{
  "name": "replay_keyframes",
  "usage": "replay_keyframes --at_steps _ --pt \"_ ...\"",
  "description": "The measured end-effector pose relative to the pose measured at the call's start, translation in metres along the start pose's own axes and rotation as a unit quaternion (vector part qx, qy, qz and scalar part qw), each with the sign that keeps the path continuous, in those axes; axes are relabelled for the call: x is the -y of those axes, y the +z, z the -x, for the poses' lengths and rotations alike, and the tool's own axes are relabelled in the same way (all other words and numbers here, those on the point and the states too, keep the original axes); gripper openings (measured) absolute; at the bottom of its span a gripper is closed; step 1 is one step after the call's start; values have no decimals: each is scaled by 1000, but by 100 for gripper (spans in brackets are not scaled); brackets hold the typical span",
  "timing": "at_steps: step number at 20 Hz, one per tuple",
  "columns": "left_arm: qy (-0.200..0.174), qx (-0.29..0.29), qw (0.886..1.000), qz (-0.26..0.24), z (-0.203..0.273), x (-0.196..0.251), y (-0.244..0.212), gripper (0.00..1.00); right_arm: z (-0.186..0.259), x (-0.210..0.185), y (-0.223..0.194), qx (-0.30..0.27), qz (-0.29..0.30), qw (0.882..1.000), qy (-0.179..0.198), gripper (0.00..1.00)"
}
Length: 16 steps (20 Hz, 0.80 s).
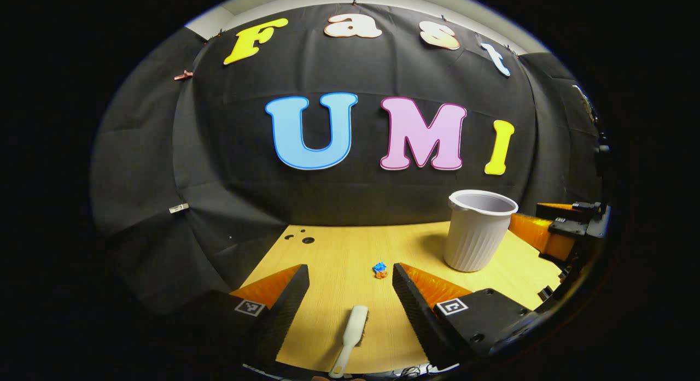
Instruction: Pick up the small broom and dustpan from the desktop, sweep the trash into the dustpan with the broom, and then empty the trash into the garbage bin.
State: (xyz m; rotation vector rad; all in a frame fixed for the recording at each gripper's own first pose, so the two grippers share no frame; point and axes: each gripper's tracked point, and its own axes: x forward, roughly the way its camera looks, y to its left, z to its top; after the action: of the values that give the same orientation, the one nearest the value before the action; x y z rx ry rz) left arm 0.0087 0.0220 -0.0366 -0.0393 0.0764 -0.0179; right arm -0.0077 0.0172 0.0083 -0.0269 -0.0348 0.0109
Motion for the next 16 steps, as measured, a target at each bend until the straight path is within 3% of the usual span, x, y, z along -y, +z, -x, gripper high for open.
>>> replay_keyframes --at_steps 6,9,13,16 --pt "-22 -45 999 13 -13 0 -31 98 0 8 -9 -10 -9 1000 -17 98" --pt "-31 -104 994 -8 -23 4 -64 98 -1 15 -19 -27 -21 999 -29 98" --pt "-47 -178 983 -14 -32 12 -111 98 -5 22 -36 -58 -25 997 -42 98" --pt "-45 -248 968 -12 -33 6 -156 98 -5 22 -44 -70 -23 996 -44 98"
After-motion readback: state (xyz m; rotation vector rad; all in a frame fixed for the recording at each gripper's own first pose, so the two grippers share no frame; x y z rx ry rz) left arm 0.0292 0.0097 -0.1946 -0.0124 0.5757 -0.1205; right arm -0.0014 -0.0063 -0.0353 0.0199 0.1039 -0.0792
